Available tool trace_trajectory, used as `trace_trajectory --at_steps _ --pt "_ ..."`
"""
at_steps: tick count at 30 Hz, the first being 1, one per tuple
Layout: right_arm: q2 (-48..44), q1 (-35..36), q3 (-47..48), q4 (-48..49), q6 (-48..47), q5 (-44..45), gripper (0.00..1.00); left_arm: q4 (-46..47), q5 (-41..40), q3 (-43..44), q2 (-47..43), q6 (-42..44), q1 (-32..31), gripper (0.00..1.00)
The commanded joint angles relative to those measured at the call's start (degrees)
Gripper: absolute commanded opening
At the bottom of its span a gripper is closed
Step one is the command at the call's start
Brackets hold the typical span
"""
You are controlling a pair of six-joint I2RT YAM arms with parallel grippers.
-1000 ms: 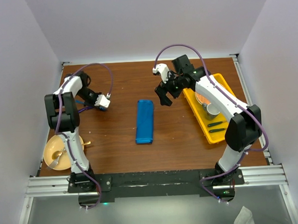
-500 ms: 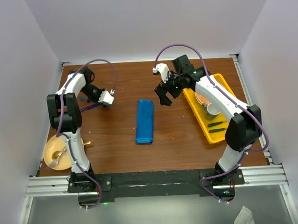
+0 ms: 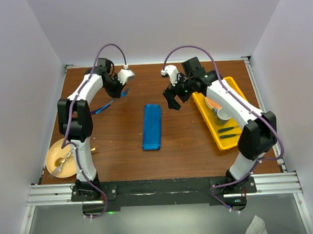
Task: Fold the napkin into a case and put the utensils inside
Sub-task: Pick up the spoon from the corner of the board, then insert the spoon into the folded napkin.
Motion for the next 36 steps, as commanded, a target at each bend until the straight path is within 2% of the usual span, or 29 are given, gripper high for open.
trace_trajectory --at_steps 1,5,8,12,16,17,22,26,27,30,31,32,36 --pt "-4.48 -0.2 -0.92 1.27 0.62 1.82 0.98 12.21 -10.6 -5.21 -0.37 -32.39 -1.03 0.0" --pt "-4.92 -0.2 -1.35 0.92 0.18 2.26 0.98 14.06 -16.94 -6.46 2.18 -40.66 -1.74 0.0" --pt "-5.18 -0.2 -1.53 0.66 -0.08 2.52 0.98 13.97 -19.05 -6.98 4.03 -43.13 -2.09 0.0" --pt "-5.54 -0.11 -1.97 0.4 -0.43 3.05 0.98 12.66 -20.73 -6.11 7.27 -43.58 -2.97 0.0" --pt "-6.24 -0.11 -2.5 0.31 -0.61 3.4 0.98 7.58 -19.85 -2.95 10.88 -42.61 -2.97 0.0" --pt "-6.33 -0.11 -2.5 0.31 -0.61 3.4 0.98 6.25 -19.33 -1.99 11.84 -41.65 -2.97 0.06" --pt "-6.77 -0.2 -2.94 0.22 -0.87 3.66 0.98 -0.52 -19.15 4.26 17.03 -38.93 -2.97 0.2" --pt "-7.29 -0.11 -3.29 0.22 -0.96 3.58 0.98 -3.6 -20.11 7.77 19.41 -37.95 -2.97 0.28" --pt "-7.38 -0.2 -3.38 0.31 -0.96 3.49 0.98 -4.3 -20.55 8.3 20.19 -38.13 -2.97 0.27" --pt "-7.47 -0.11 -3.64 0.48 -0.87 3.31 0.98 -3.96 -21.17 8.05 20.73 -40.06 -3.06 0.17" --pt "-7.47 -0.11 -3.73 0.57 -0.87 3.23 0.98 -3.96 -21.17 7.96 20.82 -41.63 -3.06 0.03" --pt "-7.38 -0.11 -3.73 0.66 -0.79 3.14 0.98 -4.04 -21.08 8.39 21.08 -42.34 -3.06 0.0" --pt "-7.65 -0.11 -3.99 0.57 -0.61 2.87 0.98 -2.57 -21.17 10.33 18.37 -46.04 -3.06 0.0"
